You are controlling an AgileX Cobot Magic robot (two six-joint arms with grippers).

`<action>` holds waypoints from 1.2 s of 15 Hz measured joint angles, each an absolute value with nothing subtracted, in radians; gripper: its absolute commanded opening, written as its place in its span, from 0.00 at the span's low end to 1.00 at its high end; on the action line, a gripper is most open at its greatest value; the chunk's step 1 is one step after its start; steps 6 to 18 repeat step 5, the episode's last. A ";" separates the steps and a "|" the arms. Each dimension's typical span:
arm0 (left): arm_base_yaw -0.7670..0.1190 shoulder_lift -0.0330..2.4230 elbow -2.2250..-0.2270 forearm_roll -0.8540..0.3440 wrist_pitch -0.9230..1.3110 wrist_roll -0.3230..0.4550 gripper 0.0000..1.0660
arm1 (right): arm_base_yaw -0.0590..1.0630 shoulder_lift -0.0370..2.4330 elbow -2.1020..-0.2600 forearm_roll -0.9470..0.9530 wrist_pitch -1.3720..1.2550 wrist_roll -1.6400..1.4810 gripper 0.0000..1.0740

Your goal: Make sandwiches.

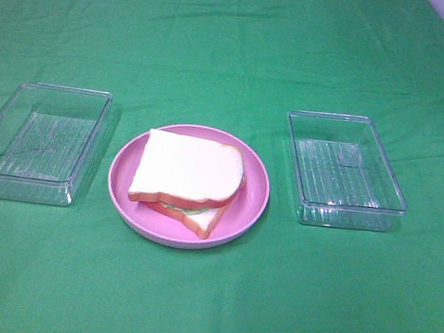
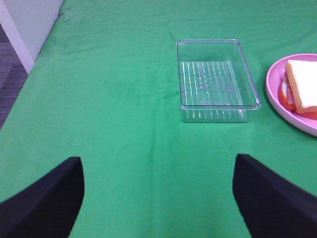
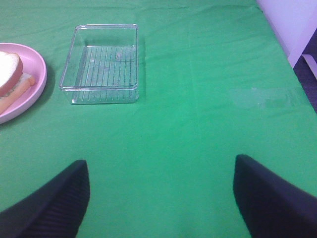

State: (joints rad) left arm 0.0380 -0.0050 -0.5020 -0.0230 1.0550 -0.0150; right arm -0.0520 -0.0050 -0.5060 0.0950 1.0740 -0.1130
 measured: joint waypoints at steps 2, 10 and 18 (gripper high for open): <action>0.038 -0.005 -0.502 -0.023 1.055 -0.015 0.73 | -0.052 -0.005 -0.506 0.095 1.074 -0.113 0.71; 0.038 -0.005 -0.502 -0.023 1.055 -0.015 0.73 | -0.052 -0.005 -0.506 0.095 1.074 -0.113 0.71; 0.038 -0.005 -0.502 -0.023 1.055 -0.015 0.73 | -0.052 -0.005 -0.506 0.095 1.074 -0.113 0.71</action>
